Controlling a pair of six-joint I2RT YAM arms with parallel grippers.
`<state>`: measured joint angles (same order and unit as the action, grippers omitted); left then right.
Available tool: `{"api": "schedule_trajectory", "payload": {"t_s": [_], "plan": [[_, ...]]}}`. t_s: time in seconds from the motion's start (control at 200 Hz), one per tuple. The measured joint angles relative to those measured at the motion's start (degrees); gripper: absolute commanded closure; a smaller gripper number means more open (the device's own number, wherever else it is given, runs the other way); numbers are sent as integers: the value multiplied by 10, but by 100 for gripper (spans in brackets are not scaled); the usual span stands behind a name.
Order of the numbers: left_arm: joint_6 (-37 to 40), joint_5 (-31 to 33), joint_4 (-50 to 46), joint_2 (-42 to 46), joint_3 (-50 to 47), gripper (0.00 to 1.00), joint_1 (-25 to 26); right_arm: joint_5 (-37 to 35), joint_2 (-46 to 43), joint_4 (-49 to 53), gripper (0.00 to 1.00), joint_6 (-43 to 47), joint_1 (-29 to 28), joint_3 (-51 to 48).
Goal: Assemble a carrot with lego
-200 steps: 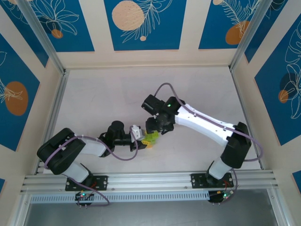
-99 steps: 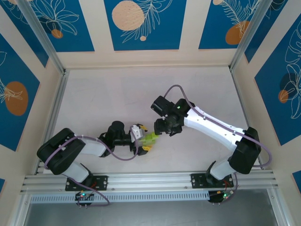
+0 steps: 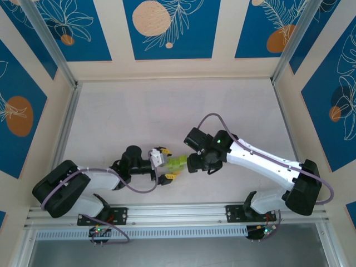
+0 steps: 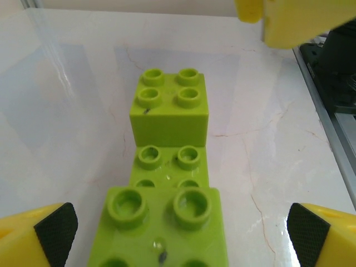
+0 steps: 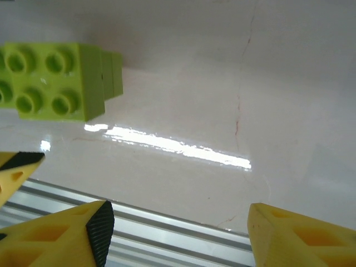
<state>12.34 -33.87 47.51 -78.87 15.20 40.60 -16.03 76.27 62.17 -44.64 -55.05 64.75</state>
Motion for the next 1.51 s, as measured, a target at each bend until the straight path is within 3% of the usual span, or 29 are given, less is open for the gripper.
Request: {"api": "schedule_trajectory", "payload": {"t_s": [0.17, 0.44, 0.815, 0.865, 0.97, 1.03, 1.505], "plan": [[-16, 19, -8, 53, -18, 1, 6, 17, 6, -29, 34, -12, -26, -34], [-46, 112, -15, 96, -44, 1, 13, 30, 37, -89, 35, 1, -31, -40], [-47, 83, -21, 25, -11, 1, 13, 17, 11, -101, 37, 30, -26, -40], [-47, 77, -19, 14, -4, 8, 13, 13, -1, -98, 37, 33, -23, -40], [-53, 47, -14, -15, 12, 44, 2, 3, -30, -88, 38, 39, -9, -40], [-52, 27, -11, -29, 21, 55, -5, -2, -44, -83, 38, 42, -1, -40], [-76, -88, 0, -81, 66, 69, -36, -14, -87, -68, 40, 55, 32, -67]]}}
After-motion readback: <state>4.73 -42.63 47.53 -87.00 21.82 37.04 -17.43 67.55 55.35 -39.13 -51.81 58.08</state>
